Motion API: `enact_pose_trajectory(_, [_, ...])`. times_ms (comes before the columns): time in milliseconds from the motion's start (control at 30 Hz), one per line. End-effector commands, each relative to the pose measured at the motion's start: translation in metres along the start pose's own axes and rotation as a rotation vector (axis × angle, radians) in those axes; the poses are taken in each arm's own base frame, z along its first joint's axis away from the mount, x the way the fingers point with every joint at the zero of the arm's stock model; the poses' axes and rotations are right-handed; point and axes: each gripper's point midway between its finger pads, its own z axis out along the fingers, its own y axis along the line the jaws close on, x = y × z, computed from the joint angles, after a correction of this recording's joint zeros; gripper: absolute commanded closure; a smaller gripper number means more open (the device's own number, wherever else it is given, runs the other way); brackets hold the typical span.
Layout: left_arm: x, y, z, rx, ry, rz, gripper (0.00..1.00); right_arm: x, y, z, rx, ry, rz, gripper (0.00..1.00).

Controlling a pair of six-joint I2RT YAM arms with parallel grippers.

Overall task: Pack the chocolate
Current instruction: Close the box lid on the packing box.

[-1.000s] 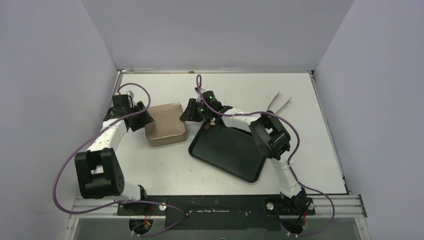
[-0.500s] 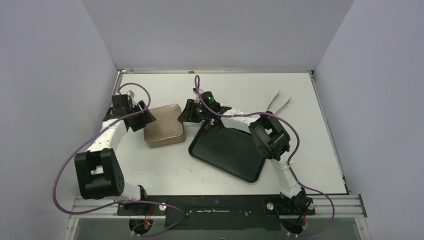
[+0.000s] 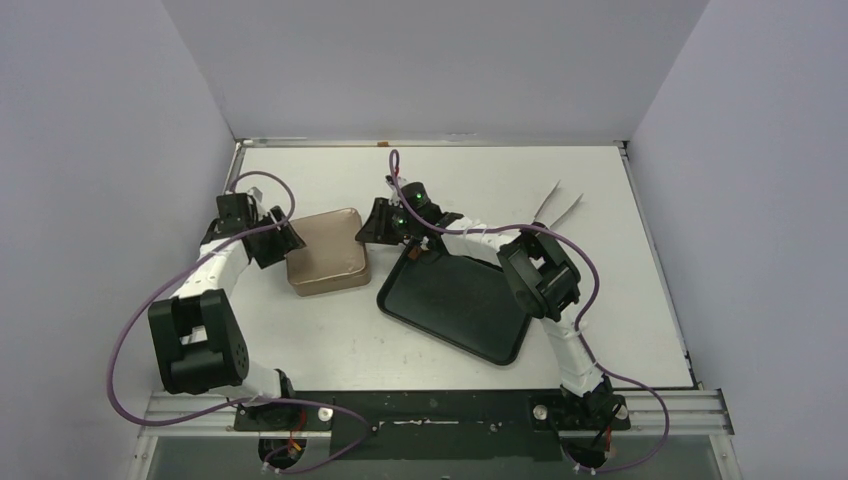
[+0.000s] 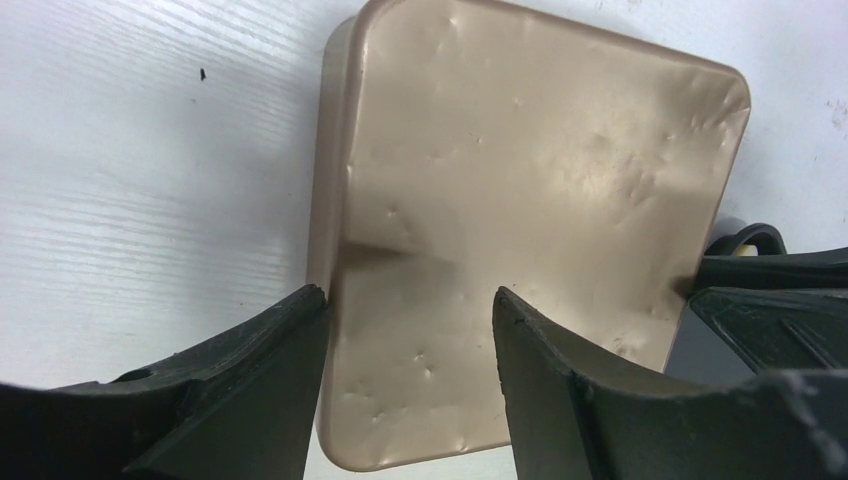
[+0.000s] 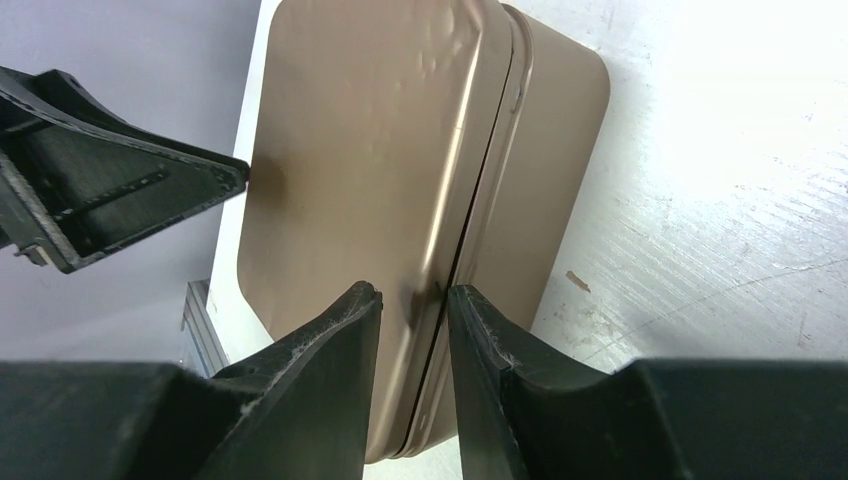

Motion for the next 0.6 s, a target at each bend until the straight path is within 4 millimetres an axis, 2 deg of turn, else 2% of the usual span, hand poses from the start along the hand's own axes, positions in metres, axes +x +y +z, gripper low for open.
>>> enact_pose_trajectory(0, [-0.001,-0.008,0.006,0.066,-0.001,0.003,0.43,-0.033,0.053,-0.015,-0.111,-0.08,-0.056,0.68])
enact_pose_trajectory(400, [0.008,-0.022,0.011,0.157,0.041,-0.019,0.5,-0.027,0.055,-0.006,-0.142,-0.053,-0.02,0.66])
enact_pose_trajectory(567, [-0.001,-0.031,0.001,0.184,0.009,-0.021,0.51,-0.029,0.073,-0.011,-0.216,-0.045,-0.015,0.67])
